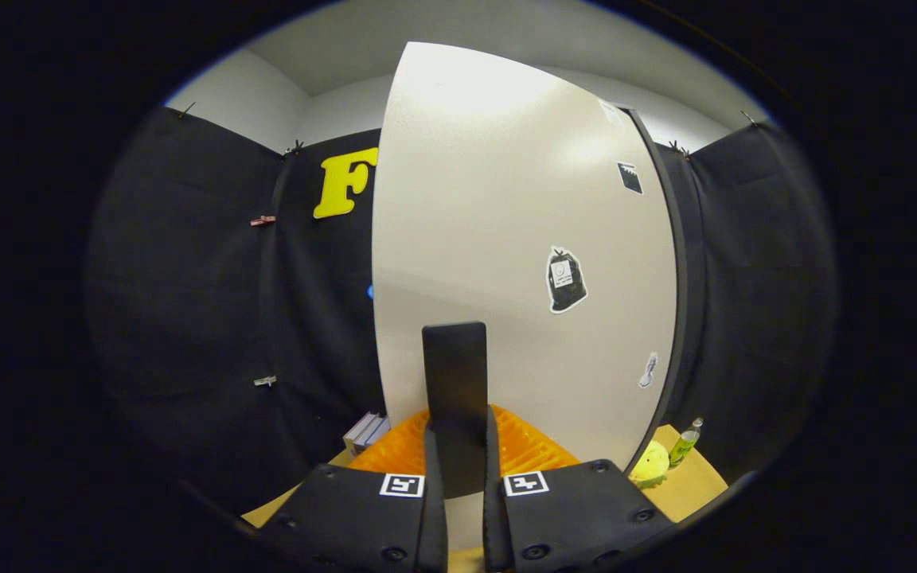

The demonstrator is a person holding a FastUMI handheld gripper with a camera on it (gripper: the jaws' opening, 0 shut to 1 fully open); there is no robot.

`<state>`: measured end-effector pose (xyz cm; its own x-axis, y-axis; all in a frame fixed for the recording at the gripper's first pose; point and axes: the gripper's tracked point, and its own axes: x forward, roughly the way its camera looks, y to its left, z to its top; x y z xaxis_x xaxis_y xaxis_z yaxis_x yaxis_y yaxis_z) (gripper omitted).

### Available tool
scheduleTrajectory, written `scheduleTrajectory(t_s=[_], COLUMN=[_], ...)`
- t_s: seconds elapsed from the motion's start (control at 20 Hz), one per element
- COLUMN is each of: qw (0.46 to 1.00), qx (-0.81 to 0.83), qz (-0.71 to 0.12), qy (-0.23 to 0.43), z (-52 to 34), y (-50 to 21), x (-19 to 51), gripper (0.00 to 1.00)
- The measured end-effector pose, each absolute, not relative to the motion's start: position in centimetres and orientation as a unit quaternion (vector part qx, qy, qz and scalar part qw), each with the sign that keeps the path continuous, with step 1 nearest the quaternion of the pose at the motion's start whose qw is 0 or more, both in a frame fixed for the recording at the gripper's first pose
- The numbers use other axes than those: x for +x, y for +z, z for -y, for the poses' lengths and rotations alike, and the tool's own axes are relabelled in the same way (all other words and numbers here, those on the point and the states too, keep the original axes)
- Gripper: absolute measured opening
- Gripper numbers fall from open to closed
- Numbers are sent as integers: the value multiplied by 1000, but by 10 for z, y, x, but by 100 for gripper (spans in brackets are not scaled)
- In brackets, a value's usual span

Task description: Open the shoe cabinet door, grab the shoes and put them into the shoe cabinet, then close the shoe cabinet door.

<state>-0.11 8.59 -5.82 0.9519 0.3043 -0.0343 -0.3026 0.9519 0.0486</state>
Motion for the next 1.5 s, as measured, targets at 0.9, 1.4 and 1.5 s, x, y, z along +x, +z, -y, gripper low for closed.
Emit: scheduleTrajectory(t_s=[0.9,1.4,1.5], qw=[997,996,997], qx=[5,26,18], qz=[-49,-60,-55], qy=[59,53,46], z=[80,148,168], y=[-52,-52,-51], x=[-56,-54,-57], gripper=[20,15,13])
